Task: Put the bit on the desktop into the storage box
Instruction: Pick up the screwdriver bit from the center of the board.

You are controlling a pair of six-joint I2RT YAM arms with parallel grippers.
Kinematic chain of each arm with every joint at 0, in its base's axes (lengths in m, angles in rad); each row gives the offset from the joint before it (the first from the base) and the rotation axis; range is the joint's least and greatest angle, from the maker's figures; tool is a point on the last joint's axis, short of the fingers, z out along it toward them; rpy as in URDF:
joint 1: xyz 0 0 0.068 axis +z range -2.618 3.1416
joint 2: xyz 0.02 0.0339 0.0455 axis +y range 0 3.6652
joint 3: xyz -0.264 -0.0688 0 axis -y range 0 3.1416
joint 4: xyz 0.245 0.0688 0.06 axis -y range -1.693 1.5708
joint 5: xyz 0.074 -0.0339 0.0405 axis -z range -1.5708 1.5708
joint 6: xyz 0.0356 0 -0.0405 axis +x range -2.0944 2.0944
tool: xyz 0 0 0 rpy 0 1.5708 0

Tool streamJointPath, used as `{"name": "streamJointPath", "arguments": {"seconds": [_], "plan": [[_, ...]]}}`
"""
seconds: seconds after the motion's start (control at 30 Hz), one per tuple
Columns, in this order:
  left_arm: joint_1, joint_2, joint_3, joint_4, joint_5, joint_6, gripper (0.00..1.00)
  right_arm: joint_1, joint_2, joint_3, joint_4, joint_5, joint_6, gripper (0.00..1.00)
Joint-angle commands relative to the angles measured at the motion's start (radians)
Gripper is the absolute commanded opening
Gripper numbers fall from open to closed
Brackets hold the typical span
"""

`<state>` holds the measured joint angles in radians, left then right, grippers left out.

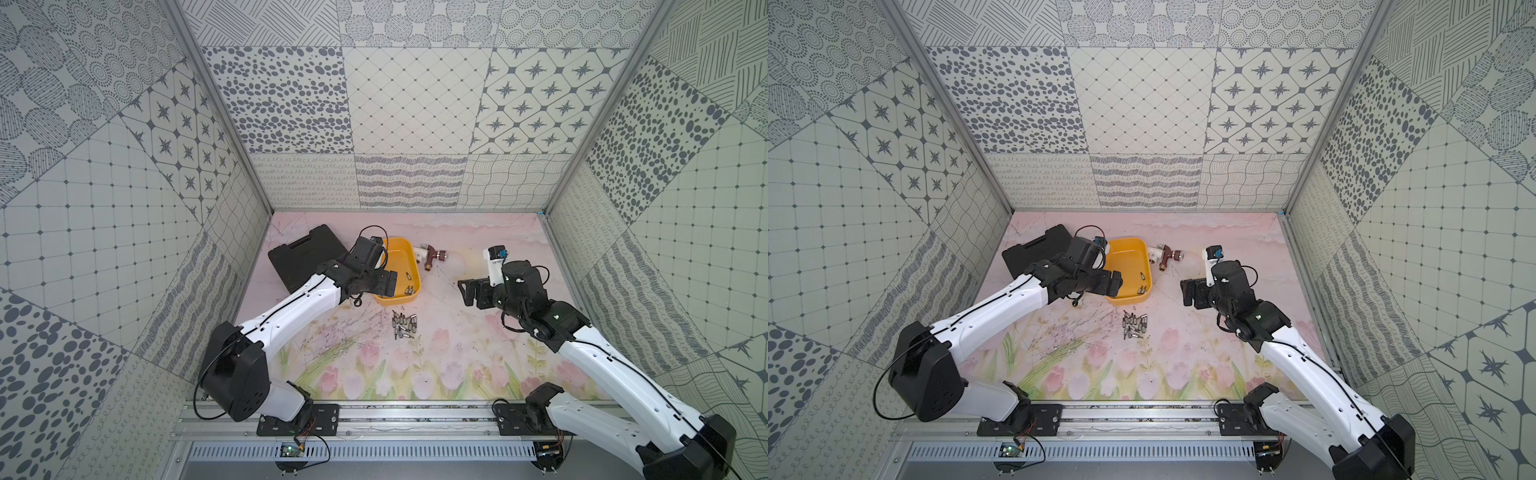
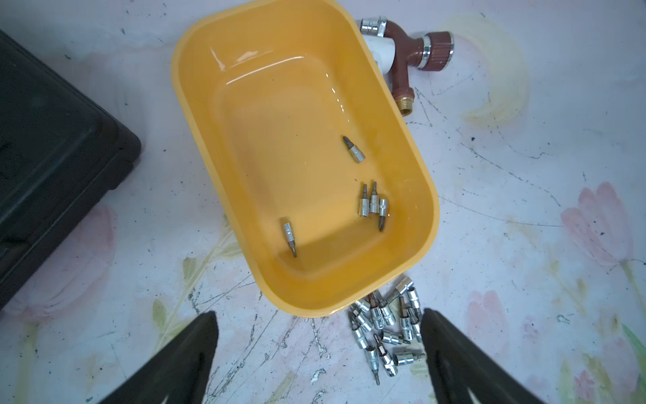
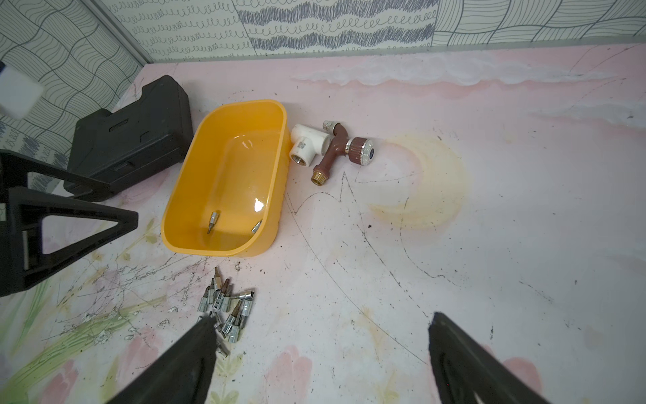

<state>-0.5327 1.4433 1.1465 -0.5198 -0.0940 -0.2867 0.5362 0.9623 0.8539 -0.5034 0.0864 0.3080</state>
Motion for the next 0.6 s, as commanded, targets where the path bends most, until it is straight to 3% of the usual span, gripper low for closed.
{"name": "streamJointPath", "arguments": {"seconds": [0.0, 0.27, 0.57], "plan": [[0.025, -0.112, -0.089, 0.087, -0.025, -0.034, 0.99, -0.005, 0.031, 0.054, -0.023, -0.073, -0.041, 0.97], [0.121, -0.270, -0.248, 0.117, -0.073, -0.175, 0.99, 0.001, 0.091, 0.069, -0.054, -0.096, -0.040, 0.97], [0.260, -0.390, -0.387, 0.146, -0.004, -0.311, 0.99, 0.036, 0.153, 0.092, -0.090, -0.073, -0.042, 0.97]]}}
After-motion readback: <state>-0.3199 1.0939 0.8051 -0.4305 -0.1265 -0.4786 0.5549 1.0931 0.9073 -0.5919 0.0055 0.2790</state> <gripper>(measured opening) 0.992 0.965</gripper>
